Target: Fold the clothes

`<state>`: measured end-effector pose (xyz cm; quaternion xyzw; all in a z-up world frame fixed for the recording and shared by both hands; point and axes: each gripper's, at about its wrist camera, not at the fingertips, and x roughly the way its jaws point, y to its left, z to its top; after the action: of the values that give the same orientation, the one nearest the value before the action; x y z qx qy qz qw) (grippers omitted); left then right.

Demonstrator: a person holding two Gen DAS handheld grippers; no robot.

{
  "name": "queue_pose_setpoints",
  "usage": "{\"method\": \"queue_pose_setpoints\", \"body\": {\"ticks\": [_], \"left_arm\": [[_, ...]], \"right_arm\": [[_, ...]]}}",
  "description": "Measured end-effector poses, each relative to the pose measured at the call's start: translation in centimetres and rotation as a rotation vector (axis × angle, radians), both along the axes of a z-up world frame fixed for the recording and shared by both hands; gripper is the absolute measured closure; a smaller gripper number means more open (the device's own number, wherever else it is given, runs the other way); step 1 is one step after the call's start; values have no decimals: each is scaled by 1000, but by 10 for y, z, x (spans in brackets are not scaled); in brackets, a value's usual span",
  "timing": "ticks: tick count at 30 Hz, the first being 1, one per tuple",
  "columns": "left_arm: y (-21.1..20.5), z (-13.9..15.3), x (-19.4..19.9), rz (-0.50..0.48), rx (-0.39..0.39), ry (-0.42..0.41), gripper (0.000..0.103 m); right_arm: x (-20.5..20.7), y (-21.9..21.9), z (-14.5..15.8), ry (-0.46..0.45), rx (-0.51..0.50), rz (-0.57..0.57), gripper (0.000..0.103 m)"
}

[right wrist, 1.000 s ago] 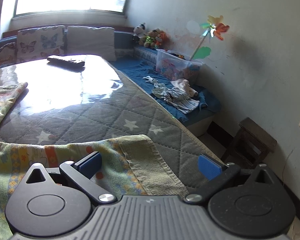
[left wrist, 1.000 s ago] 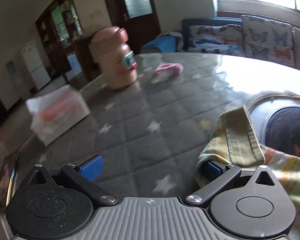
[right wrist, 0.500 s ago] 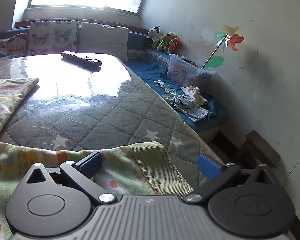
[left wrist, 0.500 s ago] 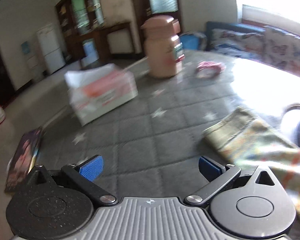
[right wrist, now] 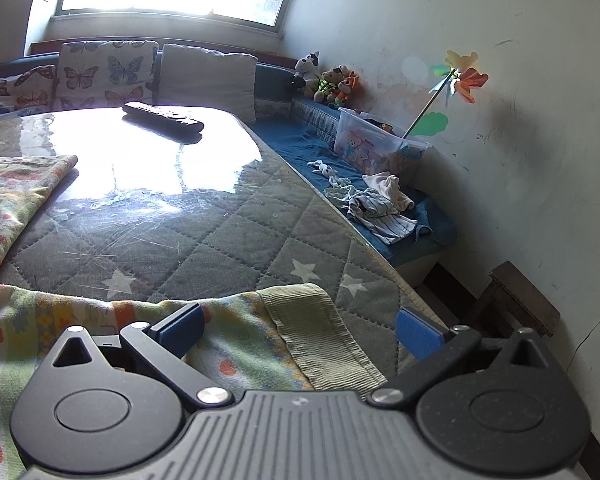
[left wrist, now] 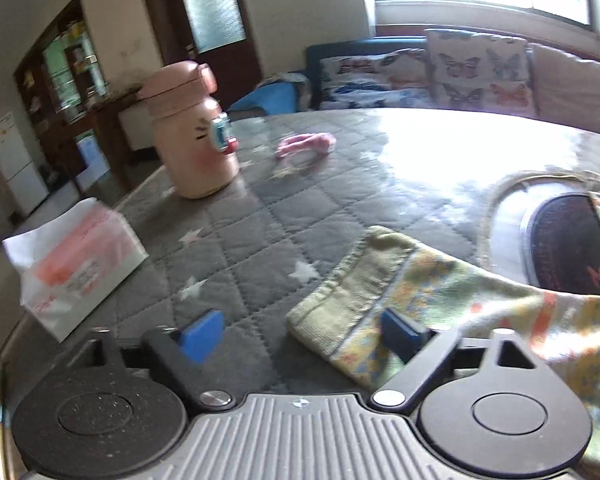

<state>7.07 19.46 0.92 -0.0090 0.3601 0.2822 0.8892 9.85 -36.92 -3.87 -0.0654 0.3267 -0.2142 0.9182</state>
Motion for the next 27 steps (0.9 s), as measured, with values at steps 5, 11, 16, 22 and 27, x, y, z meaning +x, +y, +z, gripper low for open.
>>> {"method": "queue_pose_setpoints", "body": {"ticks": [5,11,16,22,27], "left_arm": [[-4,-3,5,-42,21,-4,88],[-10,-6,2,-28,97,9,95],[0,-7,-15,44,112,22,95],[19,-8,-35,118,117,38,95],[22,-6,-38,132,137,61,89]], "right_arm": [[-10,0,4,-3,33,1,0],[-24,2,6,4,101,41,0],[-18,3,4,3,211,87,0],[14,21,2,9,235,155,0],[21,27,3,26,213,166,0]]}}
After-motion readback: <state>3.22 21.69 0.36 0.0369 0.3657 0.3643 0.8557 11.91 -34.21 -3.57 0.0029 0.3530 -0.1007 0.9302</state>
